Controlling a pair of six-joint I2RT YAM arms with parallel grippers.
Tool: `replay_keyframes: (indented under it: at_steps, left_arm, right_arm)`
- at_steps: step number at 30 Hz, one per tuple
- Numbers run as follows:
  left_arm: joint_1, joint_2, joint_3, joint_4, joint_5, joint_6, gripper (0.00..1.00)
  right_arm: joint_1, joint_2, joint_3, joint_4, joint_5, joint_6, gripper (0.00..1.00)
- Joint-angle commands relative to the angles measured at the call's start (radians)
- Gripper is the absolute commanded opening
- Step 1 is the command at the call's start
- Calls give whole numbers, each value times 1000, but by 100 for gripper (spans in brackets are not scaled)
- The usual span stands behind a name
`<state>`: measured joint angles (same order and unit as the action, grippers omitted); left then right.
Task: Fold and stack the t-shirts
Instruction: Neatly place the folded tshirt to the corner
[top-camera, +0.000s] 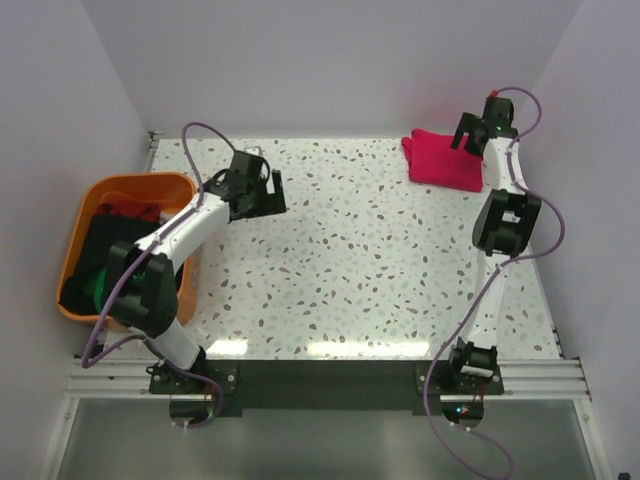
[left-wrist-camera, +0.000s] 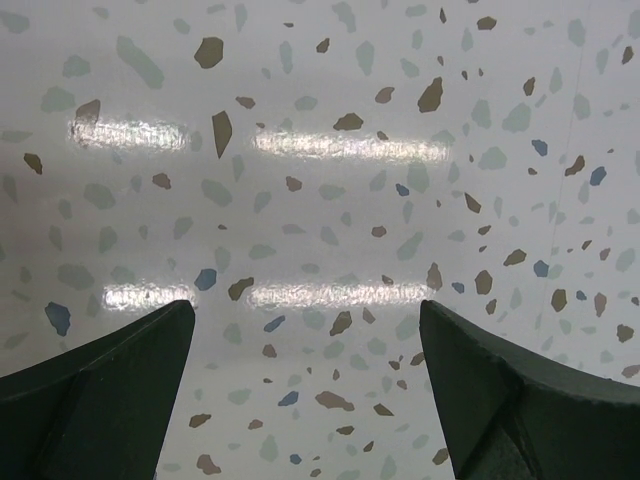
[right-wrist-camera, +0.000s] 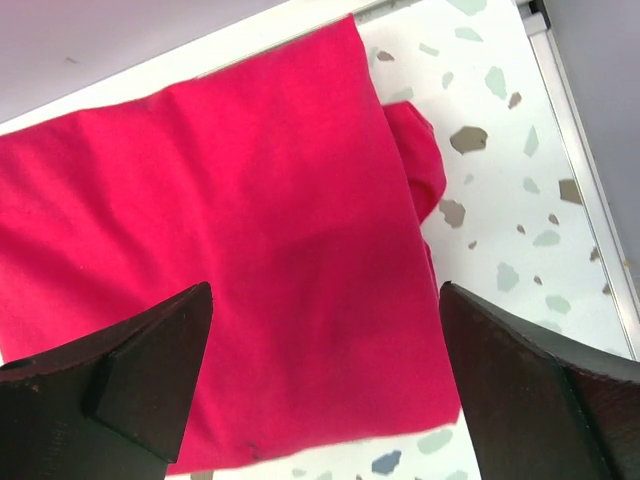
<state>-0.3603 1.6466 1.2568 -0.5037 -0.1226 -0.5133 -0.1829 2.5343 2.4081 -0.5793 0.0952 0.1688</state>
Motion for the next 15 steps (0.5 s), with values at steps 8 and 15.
replay_keyframes:
  at_steps: [8,15]
  left_arm:
    - [9,-172,20,34,8,-5,100]
    - [9,-411,-152,24,-52,-50,100]
  right_arm:
    - [108,-639,-556,28,72,54,99]
    - [235,-1205,-1307,283,-24,221,99]
